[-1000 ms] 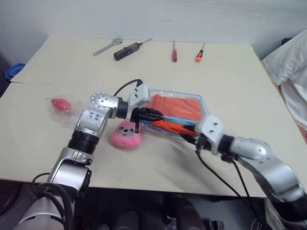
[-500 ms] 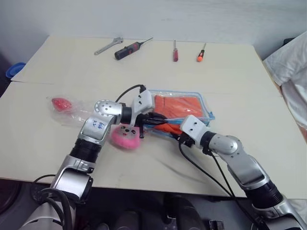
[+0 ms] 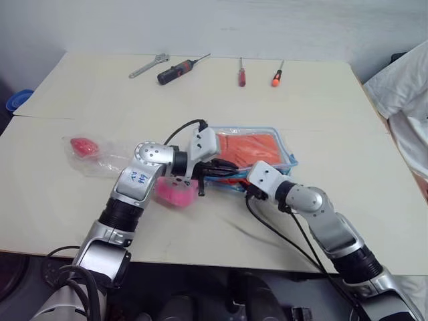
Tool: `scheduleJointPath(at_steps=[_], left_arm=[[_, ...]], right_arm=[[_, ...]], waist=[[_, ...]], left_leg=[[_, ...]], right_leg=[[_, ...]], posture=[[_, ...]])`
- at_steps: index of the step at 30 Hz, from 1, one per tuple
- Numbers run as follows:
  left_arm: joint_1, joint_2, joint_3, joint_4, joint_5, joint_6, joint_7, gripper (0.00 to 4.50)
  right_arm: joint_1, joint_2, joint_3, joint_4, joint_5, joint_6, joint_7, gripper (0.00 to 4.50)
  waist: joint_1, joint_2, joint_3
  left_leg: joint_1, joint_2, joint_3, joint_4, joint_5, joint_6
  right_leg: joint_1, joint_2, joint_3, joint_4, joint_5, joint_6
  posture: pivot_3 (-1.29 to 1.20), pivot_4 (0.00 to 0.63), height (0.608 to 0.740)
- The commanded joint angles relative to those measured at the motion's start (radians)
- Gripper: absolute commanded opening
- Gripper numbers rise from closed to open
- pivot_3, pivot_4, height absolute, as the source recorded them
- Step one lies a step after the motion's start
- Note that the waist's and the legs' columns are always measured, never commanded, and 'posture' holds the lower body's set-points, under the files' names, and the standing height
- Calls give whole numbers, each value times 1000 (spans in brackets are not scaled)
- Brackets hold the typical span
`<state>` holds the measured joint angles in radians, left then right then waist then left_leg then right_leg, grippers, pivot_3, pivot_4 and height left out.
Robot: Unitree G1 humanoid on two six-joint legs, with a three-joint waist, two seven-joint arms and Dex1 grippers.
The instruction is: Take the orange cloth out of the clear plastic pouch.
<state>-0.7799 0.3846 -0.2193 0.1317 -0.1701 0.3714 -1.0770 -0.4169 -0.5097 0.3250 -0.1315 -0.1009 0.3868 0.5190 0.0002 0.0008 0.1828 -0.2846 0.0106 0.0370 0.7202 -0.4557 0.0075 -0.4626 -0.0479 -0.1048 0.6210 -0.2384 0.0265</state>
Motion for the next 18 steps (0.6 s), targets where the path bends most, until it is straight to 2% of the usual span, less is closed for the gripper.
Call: scheduleJointPath(at_steps=[1,4,8,11,17,18], left_arm=[[-5,-4,4,-18,-11,-4,12,353],[-5,0,0,-14,-6,-11,12,353],[5,14,-6,-42,-29,18,-24,353],[25,33,-27,-61,-13,-7,-48,896],[35,51,-101,-16,128,-216,7,2652],[26,42,-103,8,145,-232,31,2652]], right_arm=[[16,0,-30,23,2,15,16,879],[25,1,-34,12,5,22,27,25],[35,4,-38,8,2,23,31,25],[44,4,-32,1,-1,23,36,0],[63,14,-31,-19,-2,31,37,0],[64,18,-35,-21,-1,34,35,0]], waist=[[0,0,0],[0,0,0],[0,0,0],[-1,0,0],[1,0,0],[2,0,0]], left_leg=[[0,0,0,0,0,0],[0,0,0,0,0,0],[0,0,0,0,0,0],[0,0,0,0,0,0],[0,0,-1,0,0,0],[0,0,-1,0,0,0]], right_leg=[[0,0,0,0,0,0],[0,0,0,0,0,0],[0,0,0,0,0,0],[0,0,0,0,0,0],[0,0,0,-1,0,0],[0,0,0,-1,0,0]], posture=[[0,150,740],[0,150,740],[0,150,740],[0,150,740],[0,150,740],[0,150,740]])
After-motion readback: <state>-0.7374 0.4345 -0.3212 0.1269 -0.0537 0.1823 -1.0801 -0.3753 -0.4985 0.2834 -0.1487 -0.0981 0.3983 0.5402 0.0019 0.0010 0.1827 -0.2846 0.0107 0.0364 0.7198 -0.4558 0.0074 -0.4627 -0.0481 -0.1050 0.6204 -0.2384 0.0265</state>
